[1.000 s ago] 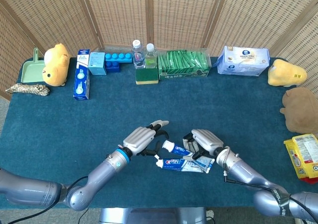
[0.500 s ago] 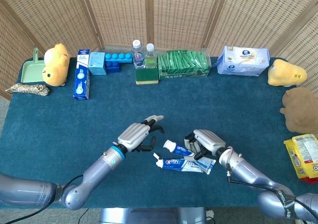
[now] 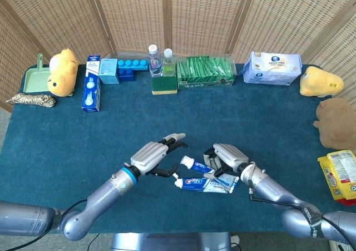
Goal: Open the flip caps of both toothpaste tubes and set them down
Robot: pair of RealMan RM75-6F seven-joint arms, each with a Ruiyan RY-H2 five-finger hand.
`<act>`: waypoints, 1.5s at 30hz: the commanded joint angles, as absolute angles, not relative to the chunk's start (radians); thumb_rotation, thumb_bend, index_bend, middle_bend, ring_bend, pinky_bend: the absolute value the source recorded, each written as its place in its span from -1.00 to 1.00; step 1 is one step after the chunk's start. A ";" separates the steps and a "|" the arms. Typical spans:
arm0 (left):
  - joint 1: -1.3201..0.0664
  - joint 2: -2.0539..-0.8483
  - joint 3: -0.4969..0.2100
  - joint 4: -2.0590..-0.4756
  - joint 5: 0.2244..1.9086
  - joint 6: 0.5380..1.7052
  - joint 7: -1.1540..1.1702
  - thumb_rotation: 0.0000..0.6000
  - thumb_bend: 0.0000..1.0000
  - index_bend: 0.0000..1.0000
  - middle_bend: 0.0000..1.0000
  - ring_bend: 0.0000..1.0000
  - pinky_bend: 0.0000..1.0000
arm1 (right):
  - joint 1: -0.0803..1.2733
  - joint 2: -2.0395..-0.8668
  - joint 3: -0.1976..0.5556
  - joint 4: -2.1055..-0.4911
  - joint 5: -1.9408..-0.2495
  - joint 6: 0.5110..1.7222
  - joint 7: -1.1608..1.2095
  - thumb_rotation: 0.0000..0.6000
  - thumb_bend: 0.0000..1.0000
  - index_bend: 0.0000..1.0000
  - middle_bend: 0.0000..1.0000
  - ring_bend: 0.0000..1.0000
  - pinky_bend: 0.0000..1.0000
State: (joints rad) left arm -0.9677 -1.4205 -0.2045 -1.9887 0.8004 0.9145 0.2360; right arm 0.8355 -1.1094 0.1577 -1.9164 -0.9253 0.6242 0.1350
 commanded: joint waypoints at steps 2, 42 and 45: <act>-0.982 -1.445 -0.202 -1.974 0.790 0.913 0.249 0.38 -0.05 -0.73 -1.00 -1.00 -0.51 | 0.842 -1.112 0.155 -1.922 -0.920 0.623 0.127 1.00 0.05 0.88 0.56 0.42 0.58; -1.009 -1.467 -0.212 -1.942 0.708 0.960 0.281 0.38 -0.14 -0.76 -1.00 -1.00 -0.50 | 0.803 -1.075 0.147 -1.967 -0.969 0.658 0.146 1.00 0.06 0.88 0.56 0.42 0.58; -1.003 -1.462 -0.212 -1.939 0.709 0.962 0.275 0.37 -0.14 -0.76 -1.00 -1.00 -0.50 | 0.797 -1.069 0.146 -1.971 -0.975 0.660 0.150 1.00 0.06 0.88 0.56 0.42 0.58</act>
State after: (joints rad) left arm -1.0040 -1.4625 -0.2121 -1.9393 0.7084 0.9618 0.2755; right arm 0.7978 -1.0699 0.1459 -1.9702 -0.9748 0.6594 0.1492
